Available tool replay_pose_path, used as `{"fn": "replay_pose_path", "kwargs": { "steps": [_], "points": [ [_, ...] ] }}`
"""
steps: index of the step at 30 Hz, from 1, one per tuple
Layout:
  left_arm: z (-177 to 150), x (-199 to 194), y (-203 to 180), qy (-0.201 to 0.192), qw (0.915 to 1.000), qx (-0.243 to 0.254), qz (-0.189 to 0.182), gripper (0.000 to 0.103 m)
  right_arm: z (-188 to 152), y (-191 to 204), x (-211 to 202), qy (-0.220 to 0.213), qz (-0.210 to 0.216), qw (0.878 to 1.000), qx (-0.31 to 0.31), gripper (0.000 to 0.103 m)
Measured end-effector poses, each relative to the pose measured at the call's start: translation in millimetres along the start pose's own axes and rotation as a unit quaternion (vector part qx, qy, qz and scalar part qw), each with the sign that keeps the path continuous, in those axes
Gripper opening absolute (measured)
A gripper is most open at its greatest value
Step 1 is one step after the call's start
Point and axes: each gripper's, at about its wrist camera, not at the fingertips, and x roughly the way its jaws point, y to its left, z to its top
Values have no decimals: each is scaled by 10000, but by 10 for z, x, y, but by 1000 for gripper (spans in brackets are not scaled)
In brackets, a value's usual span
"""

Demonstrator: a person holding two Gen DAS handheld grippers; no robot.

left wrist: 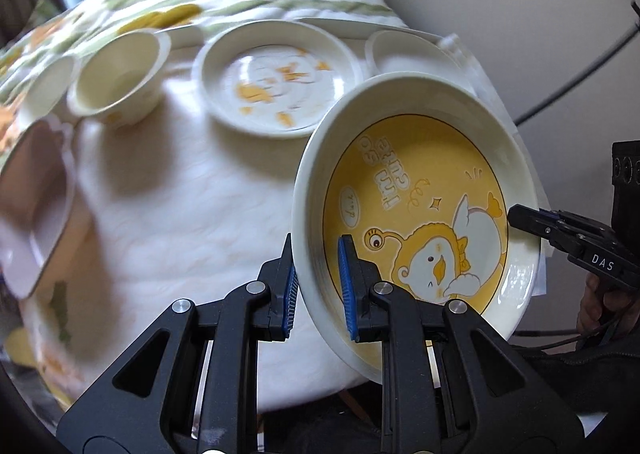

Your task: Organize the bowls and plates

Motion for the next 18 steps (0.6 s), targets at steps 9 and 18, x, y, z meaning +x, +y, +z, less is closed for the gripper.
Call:
{"fn": "replay_pose_path", "kwargs": {
  "steps": [9,18],
  "points": [
    [-574,-185,1039,143,9966,-730,347,16,-131,902,739,540,365,9968,-453,11],
    [-842,-52,1803,173,9921,-1197,344,16,-286,1388,1389,810,372,9943,-577,11]
  ]
}}
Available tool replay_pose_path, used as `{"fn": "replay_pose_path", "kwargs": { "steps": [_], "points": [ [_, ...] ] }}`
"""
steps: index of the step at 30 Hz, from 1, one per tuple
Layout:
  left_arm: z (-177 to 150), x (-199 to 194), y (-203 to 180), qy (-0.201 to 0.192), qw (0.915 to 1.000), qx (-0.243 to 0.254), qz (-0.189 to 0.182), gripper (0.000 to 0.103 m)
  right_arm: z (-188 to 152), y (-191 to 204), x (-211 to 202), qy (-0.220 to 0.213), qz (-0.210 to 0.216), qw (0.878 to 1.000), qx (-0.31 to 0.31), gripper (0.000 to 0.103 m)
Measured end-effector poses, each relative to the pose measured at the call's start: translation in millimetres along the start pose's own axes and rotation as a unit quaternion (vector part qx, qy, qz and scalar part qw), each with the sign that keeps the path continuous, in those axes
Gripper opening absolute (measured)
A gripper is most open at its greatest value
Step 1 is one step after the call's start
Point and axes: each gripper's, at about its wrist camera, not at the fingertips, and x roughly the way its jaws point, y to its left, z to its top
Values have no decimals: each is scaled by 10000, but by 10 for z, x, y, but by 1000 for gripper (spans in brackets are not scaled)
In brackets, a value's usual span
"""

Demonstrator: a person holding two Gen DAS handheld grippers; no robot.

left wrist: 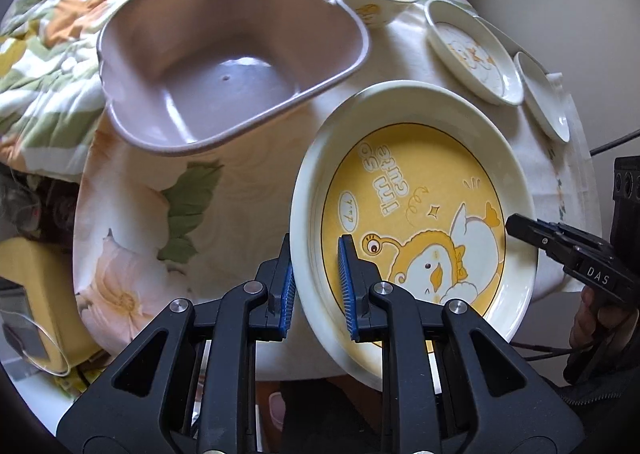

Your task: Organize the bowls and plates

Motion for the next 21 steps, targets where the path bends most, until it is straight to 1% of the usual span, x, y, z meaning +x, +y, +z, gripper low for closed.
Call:
{"fn": "replay_pose_path", "kwargs": {
  "steps": [2,6,9,14,21],
  "points": [
    [3,74,80,5,10000,-60,-10,16,36,43,69,-29,-41,10000,-15,11],
    [-10,96,158,-109,9997,-197,-82,16,72,83,166,-40,-208,9997,-72,11],
    [-11,85,153,-124,9998,-166,-12,16,42,24,146,-54,-153,9998,77,11],
    [-5,90,132,-142,9997,-181,0,16,42,61,137,-55,-319,9995,27,11],
    [-10,86,93,-150,9998,-115,64,16,60,88,152,-5,-345,9993,130,11]
  ]
}}
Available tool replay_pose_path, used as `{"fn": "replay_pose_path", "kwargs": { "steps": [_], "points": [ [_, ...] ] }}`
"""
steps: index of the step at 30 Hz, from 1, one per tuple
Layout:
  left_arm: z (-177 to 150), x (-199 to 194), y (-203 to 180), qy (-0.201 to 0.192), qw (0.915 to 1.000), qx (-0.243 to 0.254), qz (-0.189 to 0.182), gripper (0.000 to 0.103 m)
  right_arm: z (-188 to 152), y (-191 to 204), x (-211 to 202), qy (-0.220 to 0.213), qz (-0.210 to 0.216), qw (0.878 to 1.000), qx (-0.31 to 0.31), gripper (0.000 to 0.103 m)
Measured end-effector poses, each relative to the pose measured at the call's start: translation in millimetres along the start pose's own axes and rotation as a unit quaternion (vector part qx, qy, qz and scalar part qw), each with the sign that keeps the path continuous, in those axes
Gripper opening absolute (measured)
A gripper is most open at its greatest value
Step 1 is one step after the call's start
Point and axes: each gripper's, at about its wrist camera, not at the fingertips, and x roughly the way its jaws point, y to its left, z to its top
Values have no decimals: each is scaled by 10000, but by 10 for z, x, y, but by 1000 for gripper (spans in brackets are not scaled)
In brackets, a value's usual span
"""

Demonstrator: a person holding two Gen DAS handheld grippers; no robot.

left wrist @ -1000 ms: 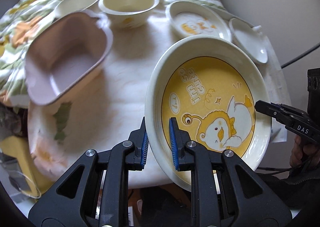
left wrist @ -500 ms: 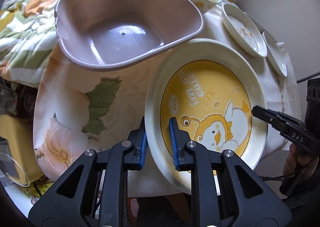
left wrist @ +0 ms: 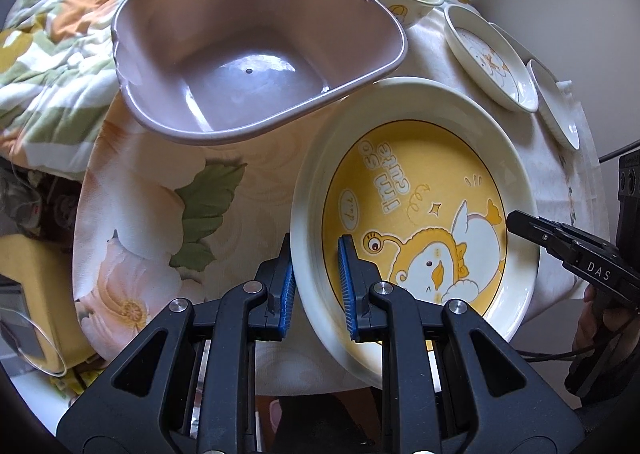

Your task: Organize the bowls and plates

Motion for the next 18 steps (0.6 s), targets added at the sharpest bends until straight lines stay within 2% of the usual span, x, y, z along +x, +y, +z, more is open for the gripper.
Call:
{"fn": "replay_pose_path", "kwargs": {
  "steps": [3,5,6,7,10,11,18],
  "points": [
    [-9,2,0,53,10000,-36,-63,22,8,20,6,71,-105,9999,26,11],
    [-24,2,-5,77,10000,-48,-39,34,14,50,10,110,-220,9997,22,11],
    [-35,-5,-16,64,10000,-48,-2,54,11,52,0,98,-268,9996,15,13],
    [-47,-18,-29,26,10000,-46,51,72,17,57,0,89,-331,9994,33,18],
    [-90,-81,-87,-76,9998,-32,177,75,20,-5,-44,121,-332,9992,192,40],
    [-105,-106,-116,-79,9997,-33,232,75,17,-37,-83,125,-295,9992,248,42],
    [-224,-478,-506,-417,9980,-101,469,75,-13,-268,-716,-318,-114,9994,127,42]
  ]
}}
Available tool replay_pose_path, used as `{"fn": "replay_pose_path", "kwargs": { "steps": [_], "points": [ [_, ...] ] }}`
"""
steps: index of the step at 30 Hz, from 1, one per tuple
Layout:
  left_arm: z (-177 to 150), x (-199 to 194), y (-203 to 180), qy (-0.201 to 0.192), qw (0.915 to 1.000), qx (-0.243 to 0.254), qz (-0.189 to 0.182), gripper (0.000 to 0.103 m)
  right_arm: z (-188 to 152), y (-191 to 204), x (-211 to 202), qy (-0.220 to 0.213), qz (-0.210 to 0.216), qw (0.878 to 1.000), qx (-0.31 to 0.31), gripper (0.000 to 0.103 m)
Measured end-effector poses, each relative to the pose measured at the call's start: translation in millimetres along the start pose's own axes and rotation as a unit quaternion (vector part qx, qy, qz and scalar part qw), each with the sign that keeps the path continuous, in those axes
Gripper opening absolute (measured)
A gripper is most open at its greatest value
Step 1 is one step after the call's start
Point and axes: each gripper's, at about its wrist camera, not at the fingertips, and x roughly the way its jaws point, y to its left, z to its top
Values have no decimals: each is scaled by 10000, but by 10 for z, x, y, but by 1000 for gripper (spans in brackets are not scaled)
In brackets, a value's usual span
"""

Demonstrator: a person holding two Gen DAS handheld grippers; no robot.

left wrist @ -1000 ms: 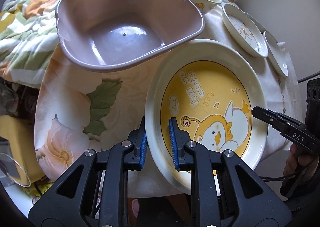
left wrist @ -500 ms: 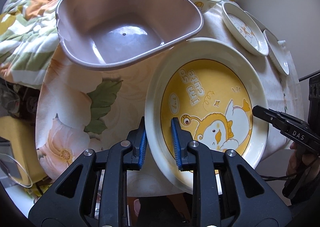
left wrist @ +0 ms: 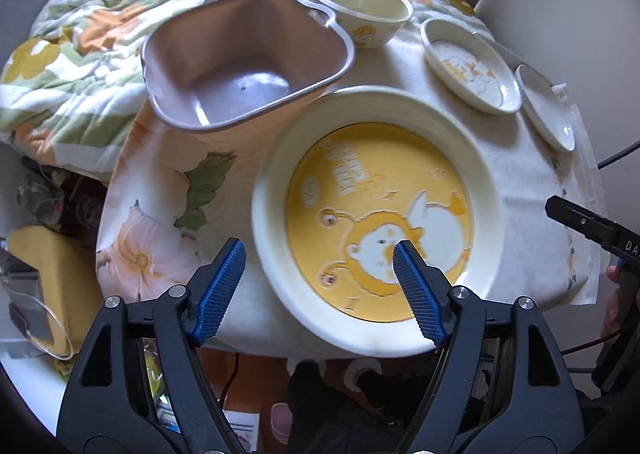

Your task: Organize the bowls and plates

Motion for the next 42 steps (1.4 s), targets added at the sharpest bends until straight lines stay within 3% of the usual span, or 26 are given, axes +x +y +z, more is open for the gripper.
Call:
{"fn": "replay_pose_path", "kwargs": {
  "steps": [4,9,15,16,17,18,19,20,21,23,27,33,37,39,42],
  "points": [
    [31,-227,-420,-317,9994,104,-20,75,-50,-241,-395,-304,61,9995,-6,42],
    [226,-401,-1164,-606,9962,597,-178,75,-99,-575,-821,-615,56,9981,72,42],
    [749,-507,-2092,-855,9849,1372,-619,75,73,-895,-1317,-1096,34,9940,34,43],
    [881,-499,-2224,-824,9824,1502,-746,78,110,-941,-1357,-1166,28,9931,83,46],
    [1005,-492,-2339,-799,9799,1611,-868,81,151,-997,-1396,-1249,1,9920,162,59],
    [1132,-469,-2456,-793,9772,1714,-970,92,204,-1058,-1436,-1385,-52,9900,280,70],
    [1268,-432,-2564,-787,9745,1827,-1042,103,216,-1102,-1464,-1468,-70,9886,337,96],
    [1402,-377,-2675,-793,9715,1946,-1096,103,249,-1141,-1490,-1599,-93,9862,407,103],
    [1533,-298,-2784,-771,9685,2090,-1115,103,274,-1186,-1513,-1767,-129,9830,480,103],
    [1774,-81,-2995,-610,9633,2376,-1088,103,337,-1270,-1513,-1904,-277,9794,610,103],
    [2161,408,-3303,-103,9502,2791,-1385,103,506,-1529,-1356,-1438,-538,9816,1139,103],
    [2528,1237,-3401,737,9370,2969,-1685,101,639,-1815,-1093,-1508,-956,9617,2080,103],
    [2617,1657,-3411,1210,9254,3082,-1845,78,717,-1969,-808,-1359,-843,9545,2517,103],
    [2619,1799,-3428,1337,9194,3168,-1910,74,725,-2029,-699,-1329,-805,9491,2739,103],
    [2652,1980,-3469,1488,9122,3278,-1960,61,743,-2108,-551,-1288,-824,9414,3007,88]
  ]
}}
